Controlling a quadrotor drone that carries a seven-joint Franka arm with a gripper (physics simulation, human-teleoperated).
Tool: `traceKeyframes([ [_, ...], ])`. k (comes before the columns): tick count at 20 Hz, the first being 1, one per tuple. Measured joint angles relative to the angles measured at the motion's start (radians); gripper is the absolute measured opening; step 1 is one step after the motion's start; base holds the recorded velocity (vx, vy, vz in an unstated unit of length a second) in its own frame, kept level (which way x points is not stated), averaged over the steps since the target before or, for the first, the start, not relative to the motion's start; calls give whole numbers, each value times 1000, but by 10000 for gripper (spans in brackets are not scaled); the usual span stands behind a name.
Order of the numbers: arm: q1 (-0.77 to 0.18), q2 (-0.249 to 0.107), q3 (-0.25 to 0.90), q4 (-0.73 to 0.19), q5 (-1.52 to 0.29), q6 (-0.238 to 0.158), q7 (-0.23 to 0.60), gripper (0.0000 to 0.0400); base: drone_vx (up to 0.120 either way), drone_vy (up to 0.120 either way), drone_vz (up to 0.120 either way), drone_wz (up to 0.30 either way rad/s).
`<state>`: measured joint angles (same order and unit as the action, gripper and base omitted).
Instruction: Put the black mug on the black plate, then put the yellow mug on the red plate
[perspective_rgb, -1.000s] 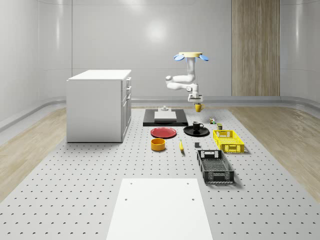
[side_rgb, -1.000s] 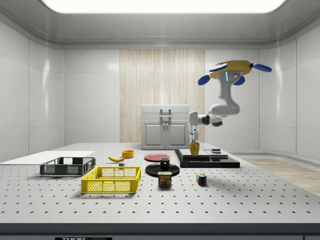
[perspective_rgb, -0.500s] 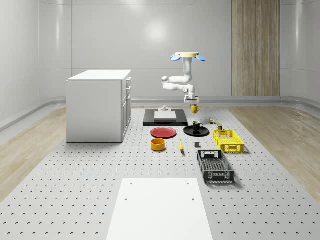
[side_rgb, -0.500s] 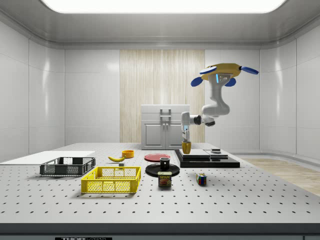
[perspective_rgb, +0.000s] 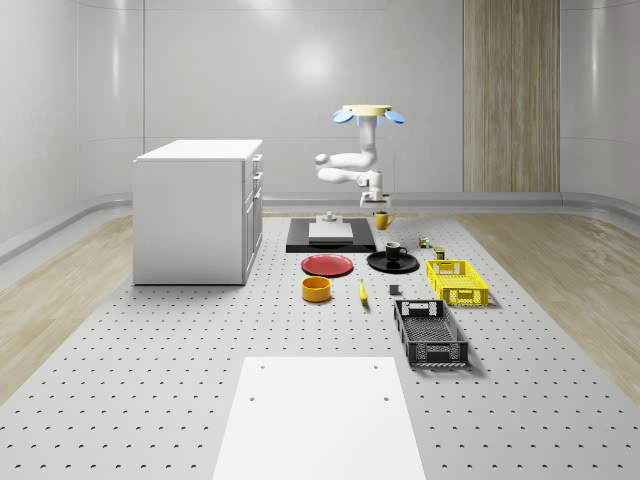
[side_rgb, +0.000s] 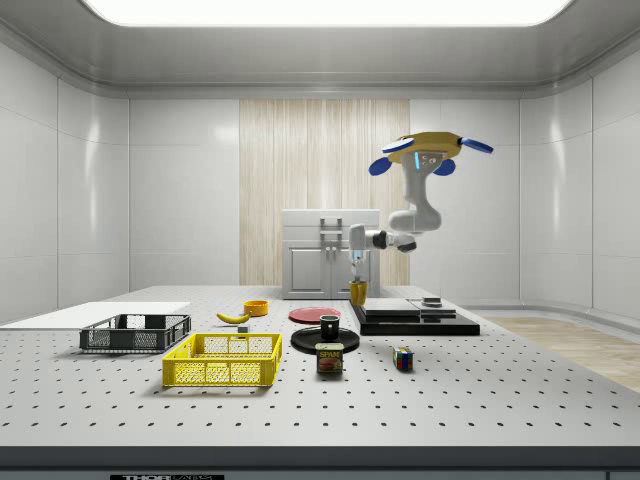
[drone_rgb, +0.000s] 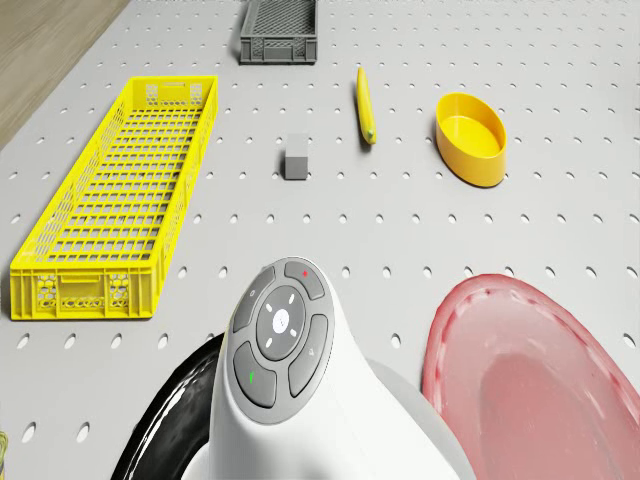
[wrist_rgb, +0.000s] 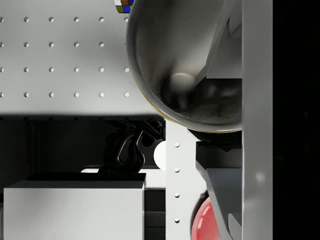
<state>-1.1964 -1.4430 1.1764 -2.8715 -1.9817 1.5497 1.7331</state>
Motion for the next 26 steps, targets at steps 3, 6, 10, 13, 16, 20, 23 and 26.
traceKeyframes([
  [3,0,0,0,0,0,0,0,110,120,-120,0,0],
  [6,0,-1,0,0,0,1,0,110,120,-120,0,0],
  [10,-1,-1,0,0,1,1,0,110,120,-120,0,0],
  [13,-1,-2,0,0,1,2,1,110,120,-120,0,0],
  [16,-1,-2,1,0,1,2,1,110,120,-120,0,0],
  [20,-1,-3,1,0,1,2,1,110,120,-120,0,0],
  [23,-1,-3,1,0,1,3,1,110,120,-120,0,0],
  [26,-1,-3,1,0,1,3,1,110,120,-120,0,0],
])
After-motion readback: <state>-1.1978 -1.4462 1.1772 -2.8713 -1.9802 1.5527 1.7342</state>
